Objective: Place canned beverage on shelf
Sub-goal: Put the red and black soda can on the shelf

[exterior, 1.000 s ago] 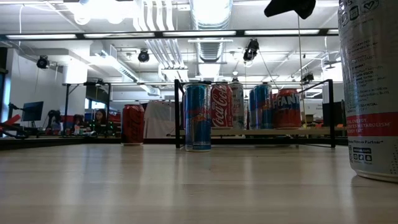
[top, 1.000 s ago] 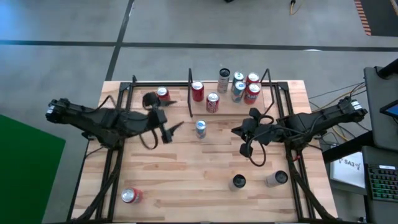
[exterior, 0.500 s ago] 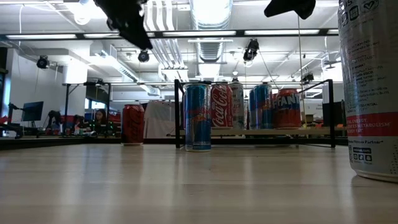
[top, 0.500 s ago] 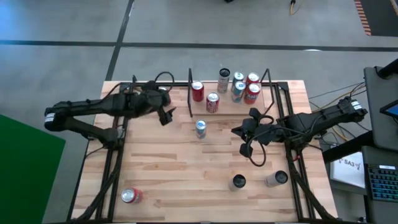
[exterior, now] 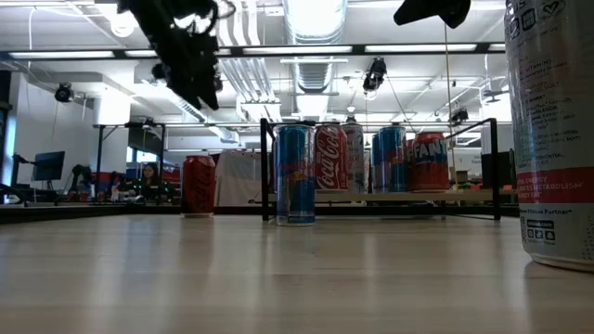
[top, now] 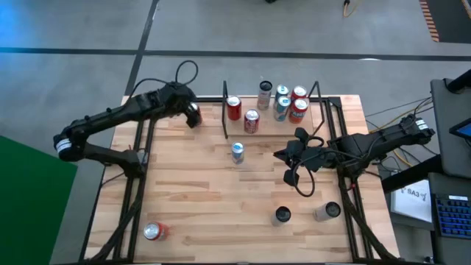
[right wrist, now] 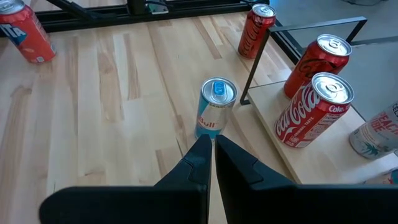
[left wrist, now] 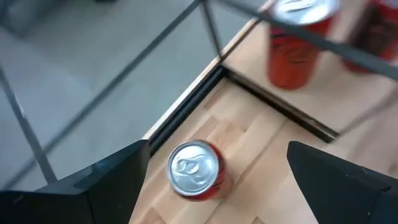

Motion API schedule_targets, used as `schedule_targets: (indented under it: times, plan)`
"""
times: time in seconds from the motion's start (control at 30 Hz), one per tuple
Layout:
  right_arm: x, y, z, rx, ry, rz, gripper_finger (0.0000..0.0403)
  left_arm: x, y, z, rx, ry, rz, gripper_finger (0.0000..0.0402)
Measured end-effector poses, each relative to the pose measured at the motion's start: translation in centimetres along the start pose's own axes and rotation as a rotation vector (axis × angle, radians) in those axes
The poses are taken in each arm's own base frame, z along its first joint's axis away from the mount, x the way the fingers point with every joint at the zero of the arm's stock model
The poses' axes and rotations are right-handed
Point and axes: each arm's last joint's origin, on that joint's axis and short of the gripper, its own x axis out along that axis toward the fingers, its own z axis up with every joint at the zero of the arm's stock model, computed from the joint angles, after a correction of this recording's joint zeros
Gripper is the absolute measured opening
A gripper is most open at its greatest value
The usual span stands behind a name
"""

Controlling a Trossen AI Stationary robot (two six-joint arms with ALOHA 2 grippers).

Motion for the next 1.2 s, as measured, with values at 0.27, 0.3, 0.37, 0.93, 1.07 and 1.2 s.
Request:
schedule_targets:
  times: [0.27, 0.3, 0.37, 0.93, 1.07, 1.2]
  plan:
    - [0.0, 0.0, 0.0, 0.000, -0.001, -0.001, 0.0012, 4.5, 1.6, -0.4, -0.092, 0.145, 0.034, 0.0366]
    - [0.0, 0.0, 0.0, 0.000, 0.000, -0.001, 0.0012, 5.0, 1.8, -0.3, -0.094, 0.154, 0.036, 0.0366]
    - [0.0, 0.0, 0.0, 0.002, -0.001, -0.001, 0.0012, 5.6, 2.0, -0.3, -0.101, 0.171, 0.024, 0.0366]
    - [0.0, 0.0, 0.0, 0.002, 0.000, -0.004, 0.0012, 8.0, 1.8, -0.9, -0.090, 0.266, 0.007, 0.0366]
    - [0.0, 0.0, -0.1, 0.002, 0.000, -0.005, 0.0012, 8.0, 1.9, -1.0, -0.094, 0.268, 0.012, 0.0366]
    - [0.1, 0.0, -0.1, 0.001, 0.003, -0.007, 0.0012, 8.2, 1.9, -1.2, -0.093, 0.275, 0.015, 0.0366]
